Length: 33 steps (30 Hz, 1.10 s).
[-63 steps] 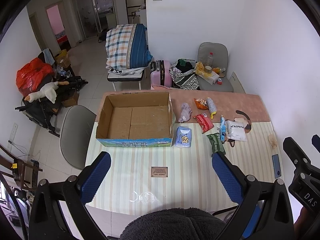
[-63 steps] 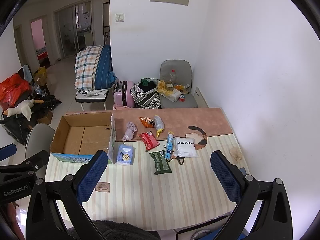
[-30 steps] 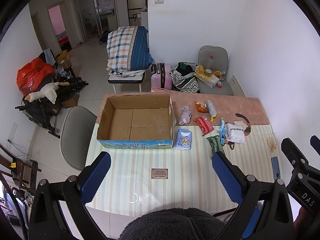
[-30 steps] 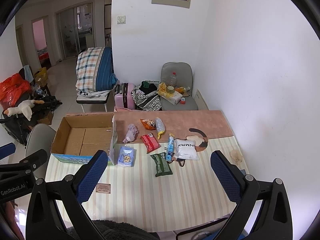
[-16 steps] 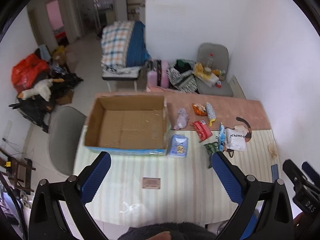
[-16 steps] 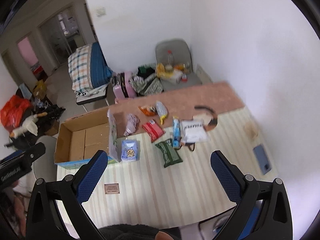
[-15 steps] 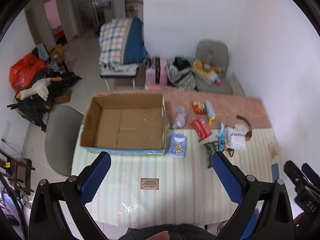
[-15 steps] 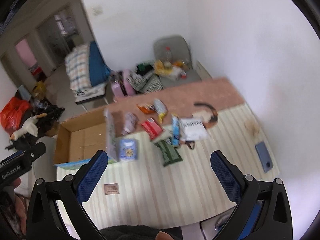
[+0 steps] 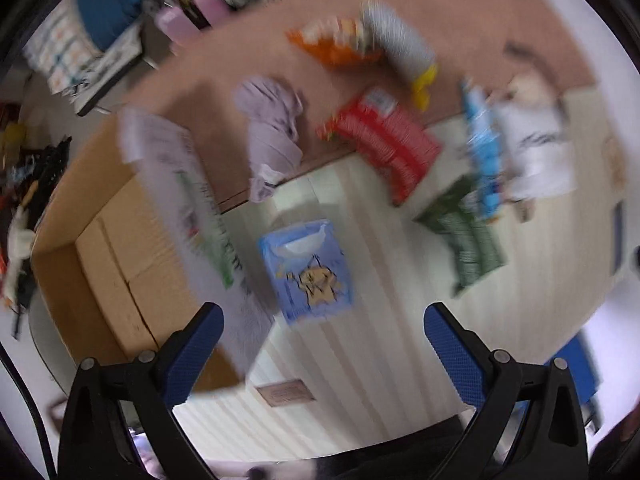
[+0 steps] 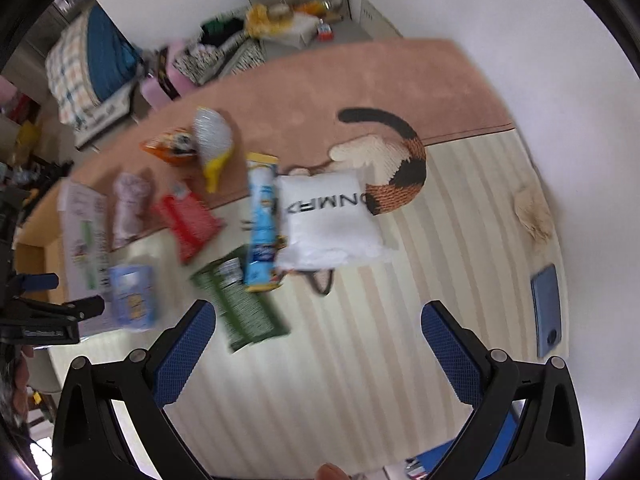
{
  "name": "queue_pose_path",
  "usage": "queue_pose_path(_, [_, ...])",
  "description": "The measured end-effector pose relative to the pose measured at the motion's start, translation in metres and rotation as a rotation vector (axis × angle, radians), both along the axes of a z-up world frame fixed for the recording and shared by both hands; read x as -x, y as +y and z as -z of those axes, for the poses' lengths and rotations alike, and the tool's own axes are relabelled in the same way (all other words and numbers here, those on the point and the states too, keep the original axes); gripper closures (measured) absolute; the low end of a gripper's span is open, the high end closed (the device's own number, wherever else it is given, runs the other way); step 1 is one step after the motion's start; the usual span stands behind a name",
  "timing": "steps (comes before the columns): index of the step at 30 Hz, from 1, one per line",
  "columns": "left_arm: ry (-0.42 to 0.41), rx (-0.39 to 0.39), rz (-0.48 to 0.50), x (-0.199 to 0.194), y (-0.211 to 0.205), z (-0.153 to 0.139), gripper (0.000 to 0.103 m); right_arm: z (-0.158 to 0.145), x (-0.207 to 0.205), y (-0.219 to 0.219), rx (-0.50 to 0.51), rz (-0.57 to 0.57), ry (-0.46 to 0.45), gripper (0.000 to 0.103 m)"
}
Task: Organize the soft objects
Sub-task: 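Grasp the blue wipes pack with the left tool while the right grasps the NMAX bag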
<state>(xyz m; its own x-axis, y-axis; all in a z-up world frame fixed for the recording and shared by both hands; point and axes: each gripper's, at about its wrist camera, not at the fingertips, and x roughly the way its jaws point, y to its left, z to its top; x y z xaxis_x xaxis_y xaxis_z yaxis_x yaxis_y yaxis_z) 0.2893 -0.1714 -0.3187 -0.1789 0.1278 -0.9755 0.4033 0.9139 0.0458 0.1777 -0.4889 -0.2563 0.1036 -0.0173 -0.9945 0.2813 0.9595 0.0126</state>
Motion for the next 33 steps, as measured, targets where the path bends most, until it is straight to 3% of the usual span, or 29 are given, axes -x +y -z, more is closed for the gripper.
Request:
queue_pose_path(3, [0.076, -0.102, 0.067, -0.012, -0.008, 0.050, 0.000, 0.034, -0.017, -0.011, 0.011, 0.002, 0.036, 0.000])
queue_pose_path(6, [0.143, -0.149, 0.075, -0.020, -0.010, 0.083, 0.000, 0.060, -0.029, -0.020, -0.005, 0.002, 0.062, 0.000])
queue_pose_path(12, [0.251, -0.255, 0.126, -0.012, -0.009, 0.129, 0.000, 0.093, -0.043, -0.025, -0.017, -0.005, 0.104, 0.000])
queue_pose_path(15, [0.322, -0.276, 0.106, -0.002, -0.003, 0.148, 0.000, 0.109, -0.054, -0.029, -0.024, 0.010, 0.130, 0.000])
queue_pose_path(17, [0.353, -0.250, 0.084, 0.005, 0.002, 0.151, 0.000, 0.122, -0.064, -0.032, -0.044, 0.032, 0.146, 0.000])
queue_pose_path(21, [0.326, -0.152, 0.015, 0.016, 0.002, 0.145, 0.000, 0.155, -0.085, -0.027, -0.092, 0.045, 0.190, 0.000])
queue_pose_path(25, [0.330, -0.042, -0.083, 0.020, 0.009, 0.135, 0.000, 0.174, -0.092, -0.019, -0.063, 0.028, 0.237, 0.001])
queue_pose_path(27, [0.320, 0.001, -0.106, 0.024, 0.012, 0.131, 0.000, 0.177, -0.087, -0.019, -0.065, 0.029, 0.251, 0.011])
queue_pose_path(29, [0.298, 0.027, -0.119, 0.023, 0.017, 0.117, 0.000, 0.178, -0.080, -0.018, -0.076, 0.017, 0.282, 0.015])
queue_pose_path(33, [0.264, -0.038, -0.032, 0.032, 0.029, 0.102, 0.000, 0.178, -0.061, -0.008, -0.081, -0.031, 0.334, 0.015])
